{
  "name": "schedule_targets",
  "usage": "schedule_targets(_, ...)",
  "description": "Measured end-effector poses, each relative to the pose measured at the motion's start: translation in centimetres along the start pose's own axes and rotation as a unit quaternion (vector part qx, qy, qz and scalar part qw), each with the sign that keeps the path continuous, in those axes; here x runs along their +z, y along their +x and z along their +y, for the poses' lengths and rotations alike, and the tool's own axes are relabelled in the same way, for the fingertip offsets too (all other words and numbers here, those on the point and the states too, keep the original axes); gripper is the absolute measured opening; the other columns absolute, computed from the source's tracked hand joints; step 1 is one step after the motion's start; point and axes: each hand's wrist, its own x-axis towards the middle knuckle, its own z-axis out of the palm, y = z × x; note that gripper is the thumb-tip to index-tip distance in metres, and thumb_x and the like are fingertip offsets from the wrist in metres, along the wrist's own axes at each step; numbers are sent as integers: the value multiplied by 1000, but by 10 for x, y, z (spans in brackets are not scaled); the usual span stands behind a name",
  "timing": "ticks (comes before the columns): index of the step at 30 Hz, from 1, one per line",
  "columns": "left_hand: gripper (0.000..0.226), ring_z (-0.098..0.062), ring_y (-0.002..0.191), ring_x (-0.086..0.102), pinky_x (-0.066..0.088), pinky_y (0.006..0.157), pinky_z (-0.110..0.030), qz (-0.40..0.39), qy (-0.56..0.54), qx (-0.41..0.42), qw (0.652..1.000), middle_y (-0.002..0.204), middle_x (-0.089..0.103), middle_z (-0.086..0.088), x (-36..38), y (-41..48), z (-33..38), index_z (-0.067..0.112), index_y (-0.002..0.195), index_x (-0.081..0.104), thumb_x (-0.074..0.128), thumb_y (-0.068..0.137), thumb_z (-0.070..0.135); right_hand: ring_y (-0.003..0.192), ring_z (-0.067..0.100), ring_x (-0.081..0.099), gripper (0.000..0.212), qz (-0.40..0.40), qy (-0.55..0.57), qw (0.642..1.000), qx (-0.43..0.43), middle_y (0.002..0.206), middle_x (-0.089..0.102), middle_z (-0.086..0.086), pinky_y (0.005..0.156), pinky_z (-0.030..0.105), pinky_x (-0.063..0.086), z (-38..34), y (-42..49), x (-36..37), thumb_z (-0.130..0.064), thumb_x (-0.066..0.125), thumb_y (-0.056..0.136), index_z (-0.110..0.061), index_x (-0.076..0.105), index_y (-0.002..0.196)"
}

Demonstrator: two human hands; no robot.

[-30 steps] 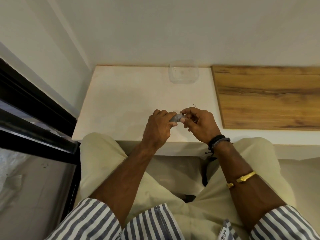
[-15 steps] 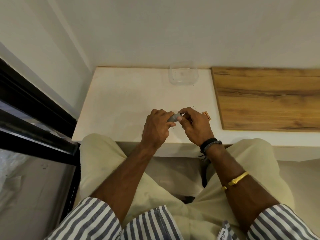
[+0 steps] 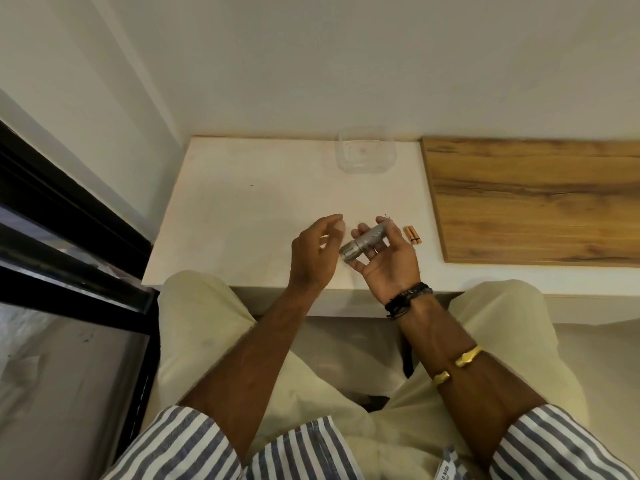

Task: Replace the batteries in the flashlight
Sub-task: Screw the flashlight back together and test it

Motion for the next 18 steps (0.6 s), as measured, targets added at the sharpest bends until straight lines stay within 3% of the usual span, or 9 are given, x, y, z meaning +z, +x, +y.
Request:
schedule_targets(1,35,-8,118,61,48,103,-32,-11,-81,-71,994,126,68,5,-1,1,3,19,128,63,47,103,37,101,29,66,19,5,47,999,11,103,67,11,102,54,47,-2,1,0,-34,56,99,-18,63,108)
schedule_targets(3,51,-13,130,53,37,113,-37,-39,-268,-196,942,138,61,0,-2,3,10,16,137,56,32,105,48,86,27,62,22,3,124,992,16,89,61,9,99,47,44,-6,1,-1,-35,55,93,-15,63,97)
schedule_targets(6,75,-21,144,37,21,122,-42,-45,-413,-265,870,153,45,-8,-7,3,16,10,149,40,17,101,62,73,24,56,30,-36,197,980,15,77,56,7,88,41,44,-10,0,0,-37,48,90,-12,61,82)
schedule_targets(11,90,-24,151,22,13,124,-42,-59,-486,-273,828,162,27,-9,-13,2,17,11,155,26,15,93,75,64,23,50,19,-67,240,968,-13,69,48,3,82,39,46,-19,-7,9,-29,49,70,-11,53,72)
schedule_targets(15,94,-26,152,18,12,124,-43,-57,-509,-272,814,163,23,-10,-17,3,16,10,155,24,17,90,78,60,24,47,13,-48,264,963,-20,66,45,4,72,34,50,-23,-9,12,-23,45,69,-11,50,70)
schedule_targets(18,96,-28,151,19,13,124,-43,-51,-518,-272,809,163,23,-12,-20,3,16,9,155,23,18,90,79,60,24,47,12,-44,265,963,-28,66,45,5,74,33,46,-25,-8,14,-21,45,69,-10,49,70)
